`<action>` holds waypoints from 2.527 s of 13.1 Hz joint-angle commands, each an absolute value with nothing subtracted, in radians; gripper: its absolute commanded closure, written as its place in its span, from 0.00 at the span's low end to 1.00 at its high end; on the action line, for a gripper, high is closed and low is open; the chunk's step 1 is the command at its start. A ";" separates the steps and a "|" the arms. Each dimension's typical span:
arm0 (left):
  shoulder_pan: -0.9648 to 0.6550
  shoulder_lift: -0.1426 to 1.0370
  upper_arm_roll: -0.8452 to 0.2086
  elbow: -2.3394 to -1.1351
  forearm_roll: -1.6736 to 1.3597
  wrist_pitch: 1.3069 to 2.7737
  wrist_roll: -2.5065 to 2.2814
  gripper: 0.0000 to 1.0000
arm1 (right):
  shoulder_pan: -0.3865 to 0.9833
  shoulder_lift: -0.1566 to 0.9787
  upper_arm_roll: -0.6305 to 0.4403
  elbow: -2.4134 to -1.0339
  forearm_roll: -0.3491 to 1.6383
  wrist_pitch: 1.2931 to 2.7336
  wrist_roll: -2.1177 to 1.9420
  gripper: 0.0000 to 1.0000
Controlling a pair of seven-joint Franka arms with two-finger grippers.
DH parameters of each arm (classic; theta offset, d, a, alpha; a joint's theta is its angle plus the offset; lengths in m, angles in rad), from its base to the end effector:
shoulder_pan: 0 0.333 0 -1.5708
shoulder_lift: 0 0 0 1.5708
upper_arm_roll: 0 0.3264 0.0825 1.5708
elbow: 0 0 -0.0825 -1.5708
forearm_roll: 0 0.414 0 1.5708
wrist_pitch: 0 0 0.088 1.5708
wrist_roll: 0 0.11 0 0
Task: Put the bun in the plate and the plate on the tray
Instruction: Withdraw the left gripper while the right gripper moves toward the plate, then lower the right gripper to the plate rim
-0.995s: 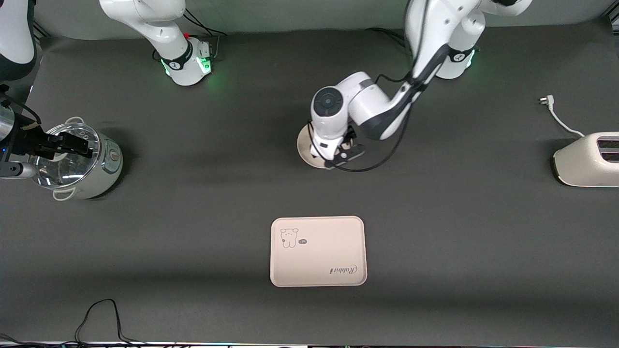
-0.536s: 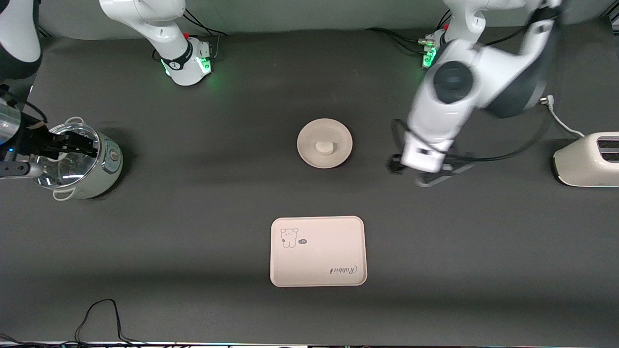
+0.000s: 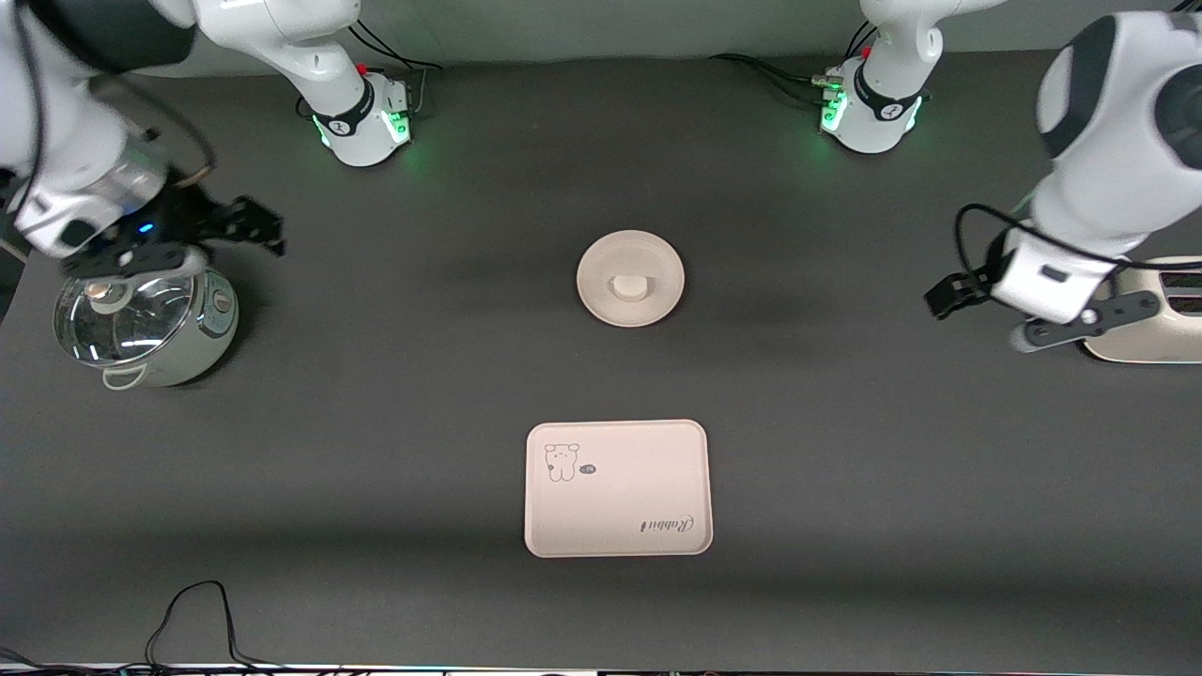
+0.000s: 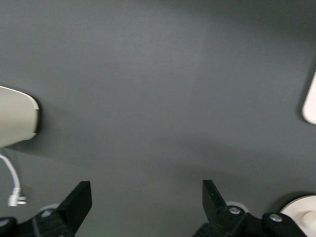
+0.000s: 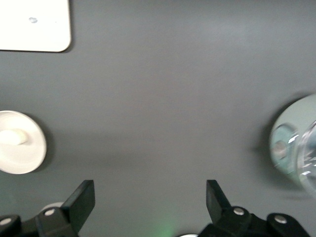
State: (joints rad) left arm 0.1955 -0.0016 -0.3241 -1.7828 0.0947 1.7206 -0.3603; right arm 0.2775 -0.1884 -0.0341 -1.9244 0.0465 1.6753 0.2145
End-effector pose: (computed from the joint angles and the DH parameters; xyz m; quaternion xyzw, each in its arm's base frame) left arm 0.5817 -0.0662 0.5390 -0.9927 -0.1070 0.0181 0.0528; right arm 0.5068 0.1294 0.5673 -0.9991 -0.0117 0.0356 0.0186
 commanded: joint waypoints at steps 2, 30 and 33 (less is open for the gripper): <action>-0.136 -0.077 0.108 -1.815 0.077 1.667 -0.186 0.00 | 0.493 -0.210 -0.041 -1.965 0.106 1.713 0.454 0.00; -0.046 -0.023 -0.011 -1.807 0.098 1.601 -0.173 0.00 | 0.923 0.431 -0.044 -2.204 0.196 2.865 0.819 0.00; -0.049 -0.021 -0.011 -1.809 0.098 1.598 -0.175 0.00 | 0.934 0.459 -0.043 -2.235 0.196 2.937 0.819 0.00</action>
